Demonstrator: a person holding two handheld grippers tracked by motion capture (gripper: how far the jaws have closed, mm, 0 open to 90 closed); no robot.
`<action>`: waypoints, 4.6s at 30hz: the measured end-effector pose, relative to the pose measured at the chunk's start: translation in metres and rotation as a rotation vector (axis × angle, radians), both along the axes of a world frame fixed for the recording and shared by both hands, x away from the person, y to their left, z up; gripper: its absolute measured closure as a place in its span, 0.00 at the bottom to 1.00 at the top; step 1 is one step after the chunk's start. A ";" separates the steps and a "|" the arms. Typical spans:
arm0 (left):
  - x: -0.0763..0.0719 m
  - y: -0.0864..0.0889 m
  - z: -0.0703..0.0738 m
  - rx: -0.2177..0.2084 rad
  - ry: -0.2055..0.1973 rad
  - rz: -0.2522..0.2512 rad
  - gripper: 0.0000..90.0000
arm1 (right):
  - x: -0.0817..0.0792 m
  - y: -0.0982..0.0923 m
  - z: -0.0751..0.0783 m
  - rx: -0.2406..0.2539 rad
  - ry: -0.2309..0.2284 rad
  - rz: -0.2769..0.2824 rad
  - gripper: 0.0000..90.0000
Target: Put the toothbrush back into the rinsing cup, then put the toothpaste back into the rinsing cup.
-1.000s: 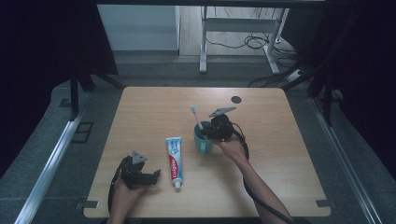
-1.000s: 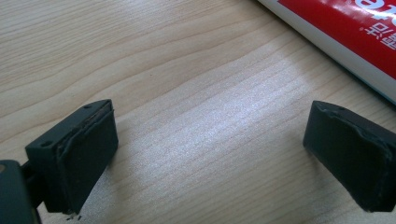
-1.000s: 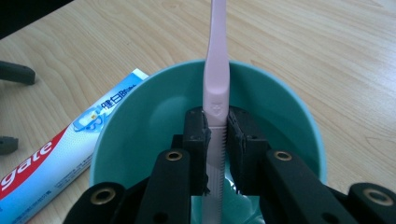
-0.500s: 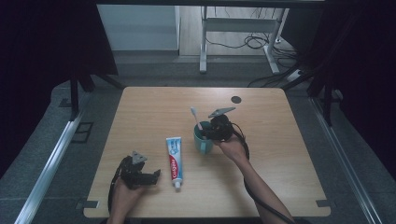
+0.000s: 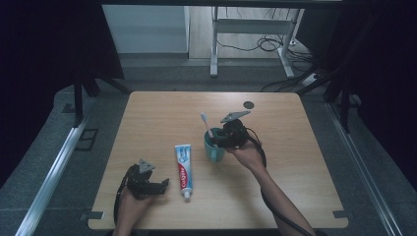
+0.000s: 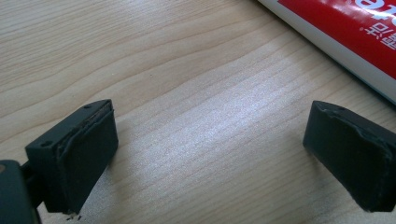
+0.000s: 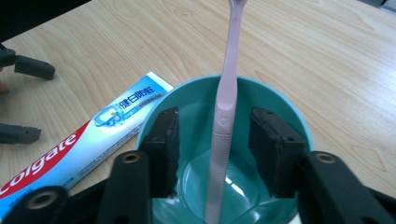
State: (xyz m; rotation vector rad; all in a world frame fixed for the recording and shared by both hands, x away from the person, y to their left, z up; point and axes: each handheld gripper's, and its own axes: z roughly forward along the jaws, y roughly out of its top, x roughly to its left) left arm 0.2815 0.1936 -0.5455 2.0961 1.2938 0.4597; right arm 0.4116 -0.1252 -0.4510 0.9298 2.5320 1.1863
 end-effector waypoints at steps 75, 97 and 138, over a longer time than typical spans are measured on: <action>0.000 0.000 0.000 0.000 0.000 0.005 0.04 | -0.079 -0.106 -0.013 -0.067 -0.097 -0.079 0.00; 0.001 0.000 0.000 0.002 -0.003 0.002 0.03 | -0.098 -0.133 -0.058 -0.079 -0.061 -0.133 0.00; 0.002 -0.002 0.015 -0.026 0.010 -0.017 0.45 | -0.101 -0.143 -0.093 -0.107 -0.017 -0.153 0.01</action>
